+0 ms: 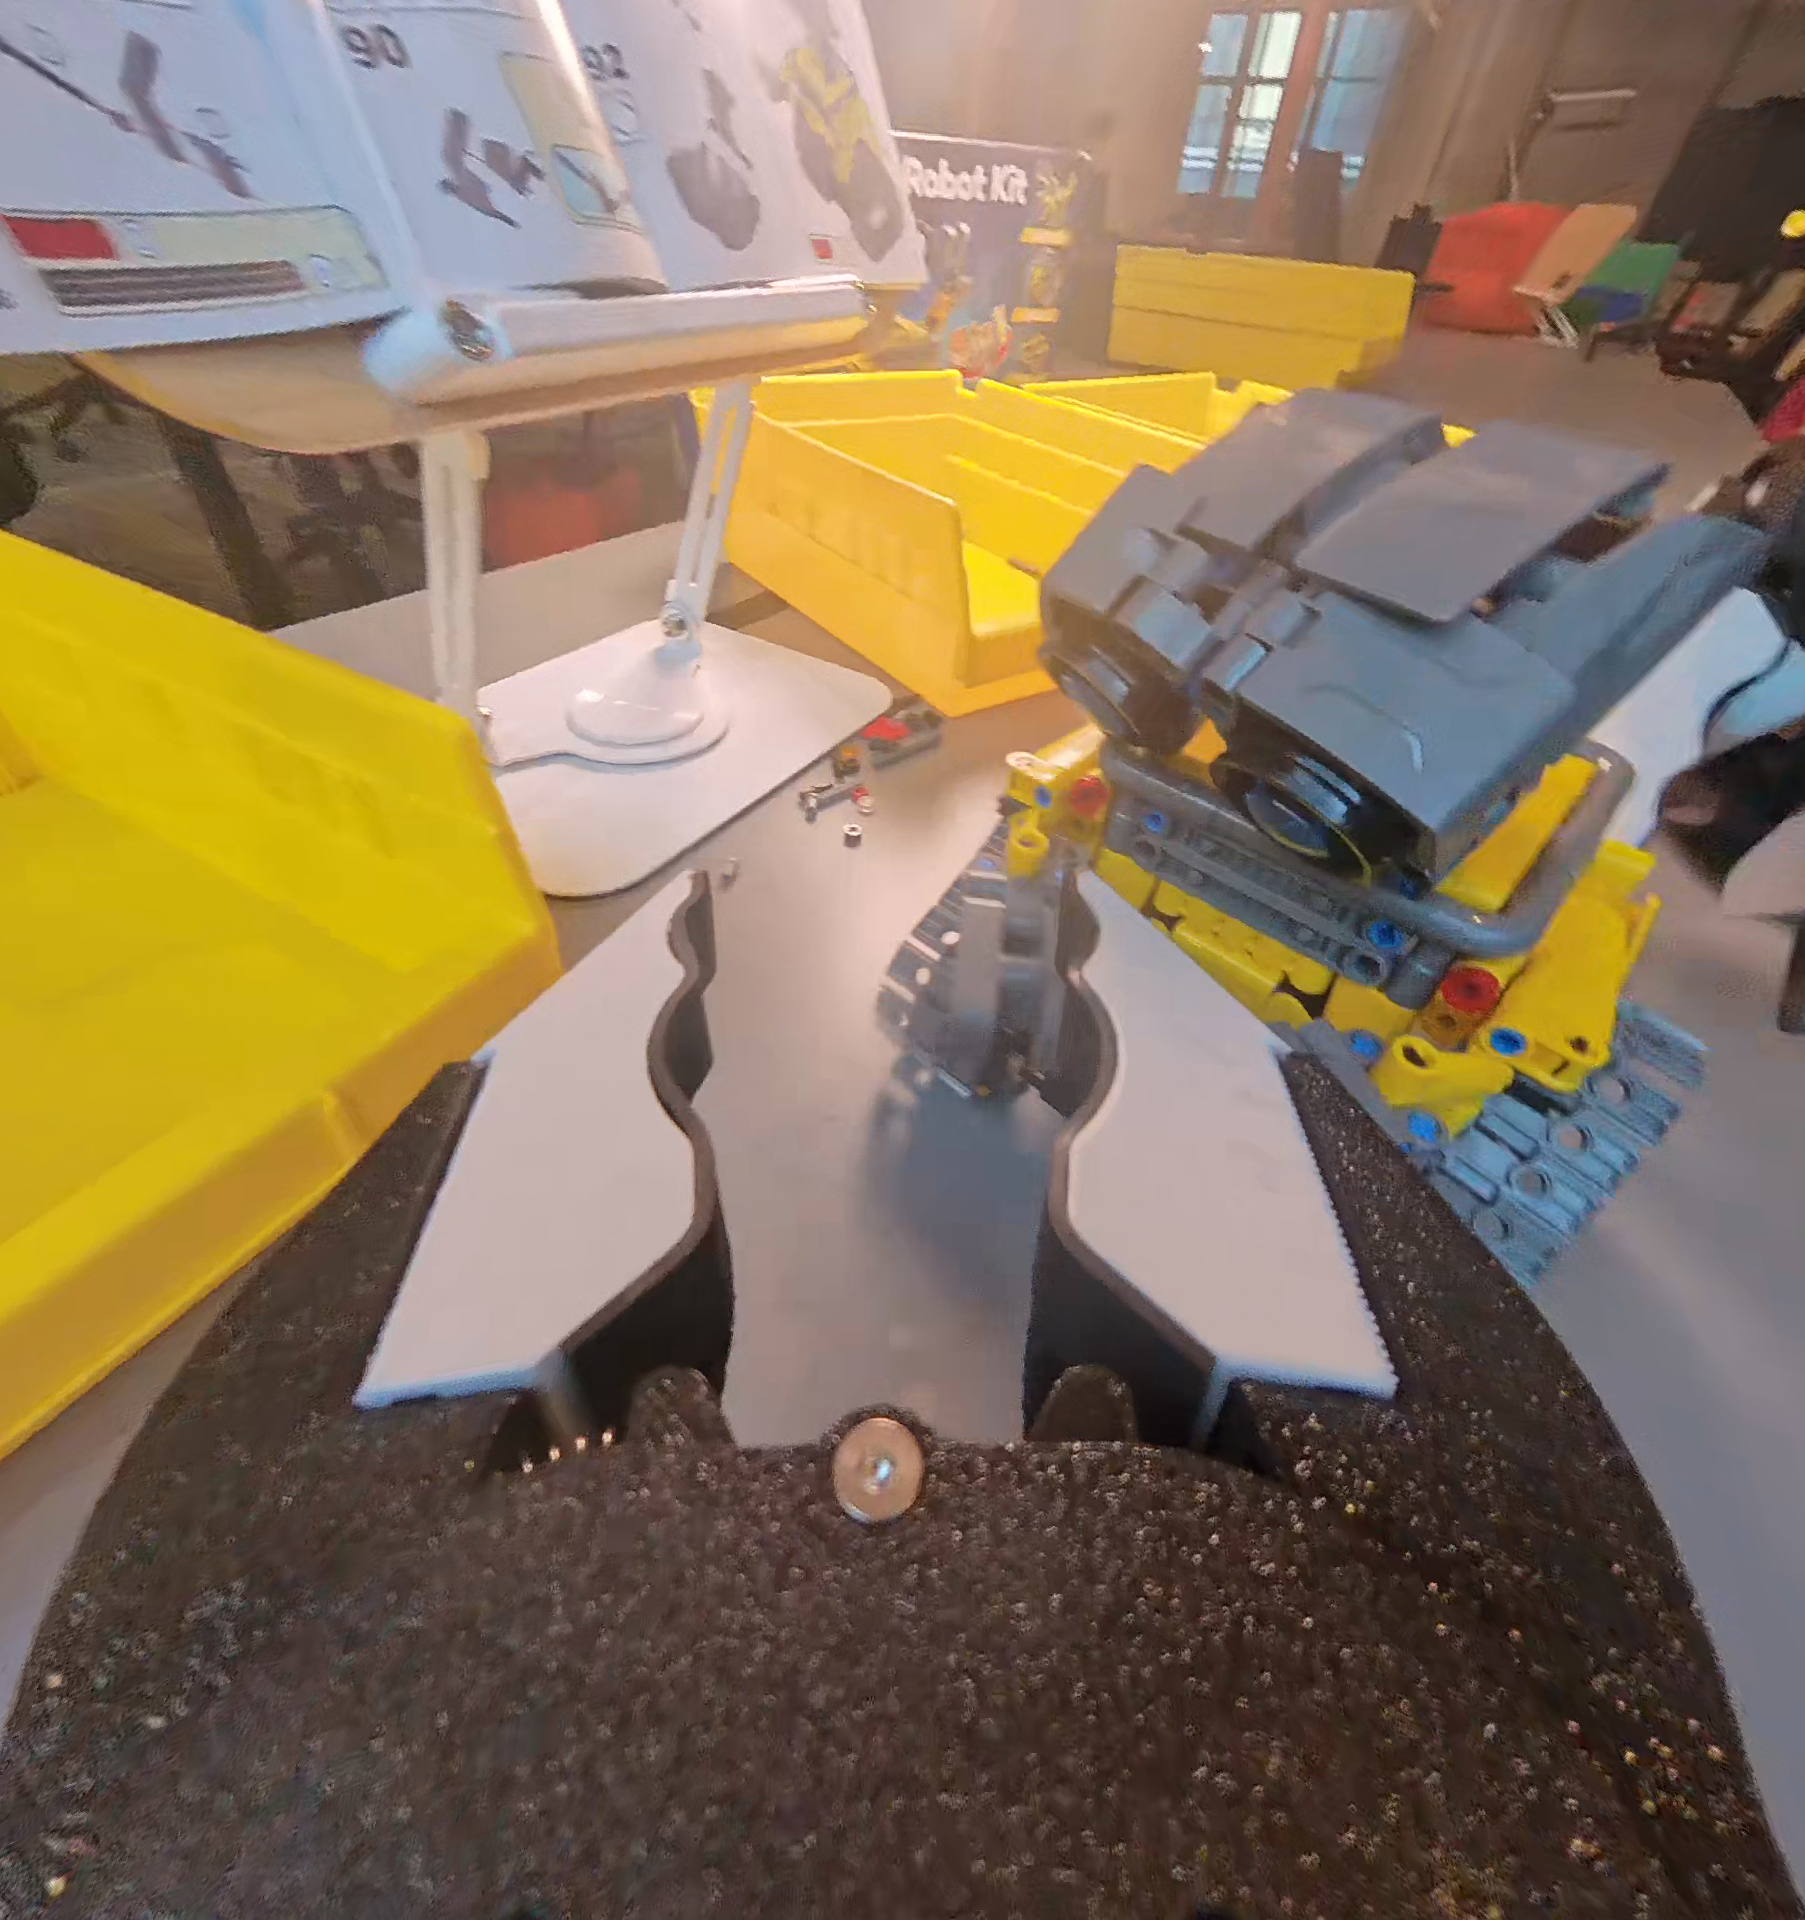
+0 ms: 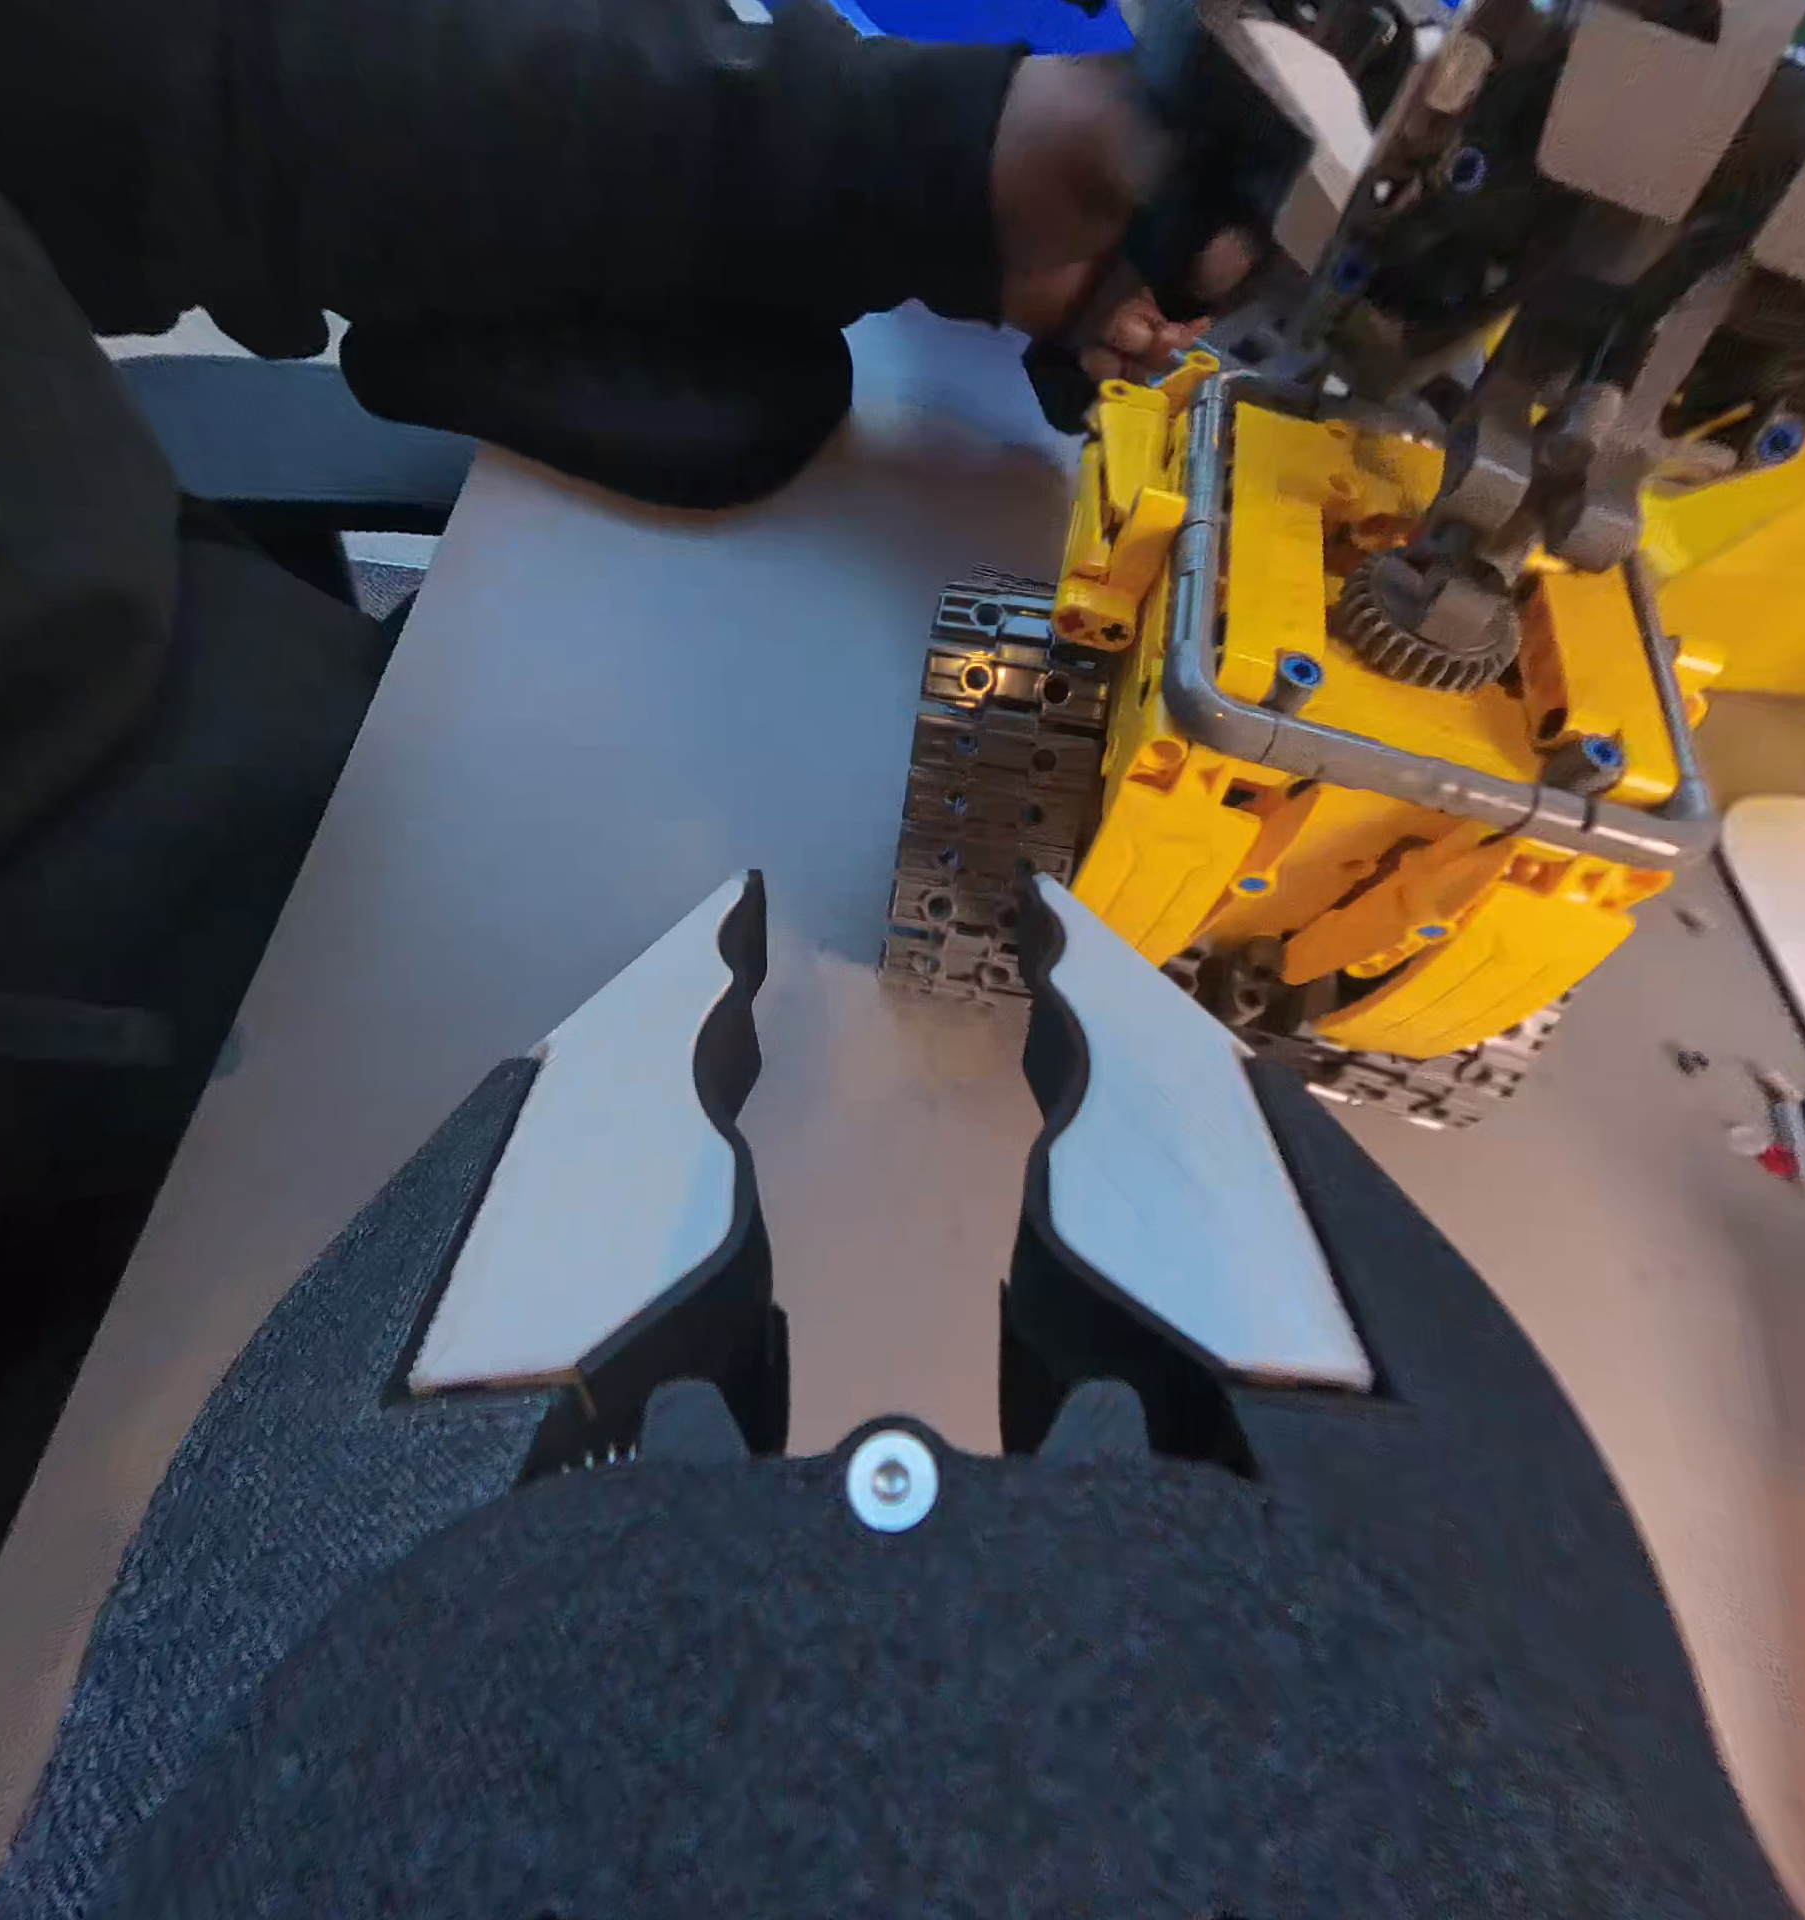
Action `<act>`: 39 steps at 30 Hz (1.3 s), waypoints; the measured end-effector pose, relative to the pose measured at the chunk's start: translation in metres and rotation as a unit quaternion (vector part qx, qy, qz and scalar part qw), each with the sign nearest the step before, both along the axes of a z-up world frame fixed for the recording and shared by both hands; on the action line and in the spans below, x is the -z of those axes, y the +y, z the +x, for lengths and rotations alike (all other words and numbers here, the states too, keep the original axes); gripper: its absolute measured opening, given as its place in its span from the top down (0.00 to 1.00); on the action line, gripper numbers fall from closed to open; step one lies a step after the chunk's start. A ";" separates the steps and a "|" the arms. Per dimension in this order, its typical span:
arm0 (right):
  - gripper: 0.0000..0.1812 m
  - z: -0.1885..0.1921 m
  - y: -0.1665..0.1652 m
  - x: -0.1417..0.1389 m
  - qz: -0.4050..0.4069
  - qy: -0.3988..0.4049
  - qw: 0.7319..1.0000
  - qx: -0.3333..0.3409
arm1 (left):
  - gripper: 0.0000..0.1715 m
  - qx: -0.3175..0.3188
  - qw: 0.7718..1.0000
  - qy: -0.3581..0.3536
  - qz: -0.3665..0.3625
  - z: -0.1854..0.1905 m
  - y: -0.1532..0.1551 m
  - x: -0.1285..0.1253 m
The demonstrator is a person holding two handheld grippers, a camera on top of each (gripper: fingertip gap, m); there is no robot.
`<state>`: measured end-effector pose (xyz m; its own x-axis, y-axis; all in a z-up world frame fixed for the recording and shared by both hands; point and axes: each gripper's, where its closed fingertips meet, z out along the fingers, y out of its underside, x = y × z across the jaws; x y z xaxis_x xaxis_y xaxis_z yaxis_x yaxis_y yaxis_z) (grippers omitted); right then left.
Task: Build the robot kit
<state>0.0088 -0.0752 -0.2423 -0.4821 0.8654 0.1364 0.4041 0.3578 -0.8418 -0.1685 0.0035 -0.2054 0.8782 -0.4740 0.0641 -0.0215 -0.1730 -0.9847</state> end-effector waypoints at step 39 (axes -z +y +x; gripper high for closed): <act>0.44 -0.091 0.120 -0.002 -0.098 0.099 0.982 0.126 | 0.80 -0.035 0.983 0.107 0.142 0.031 -0.012 -0.048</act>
<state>-0.0826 0.0450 -0.2401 -0.2300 0.9729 0.0245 0.2802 0.0903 -0.9557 -0.1377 -0.0085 -0.1575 0.8885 -0.3838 -0.2515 -0.2309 0.0996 -0.9679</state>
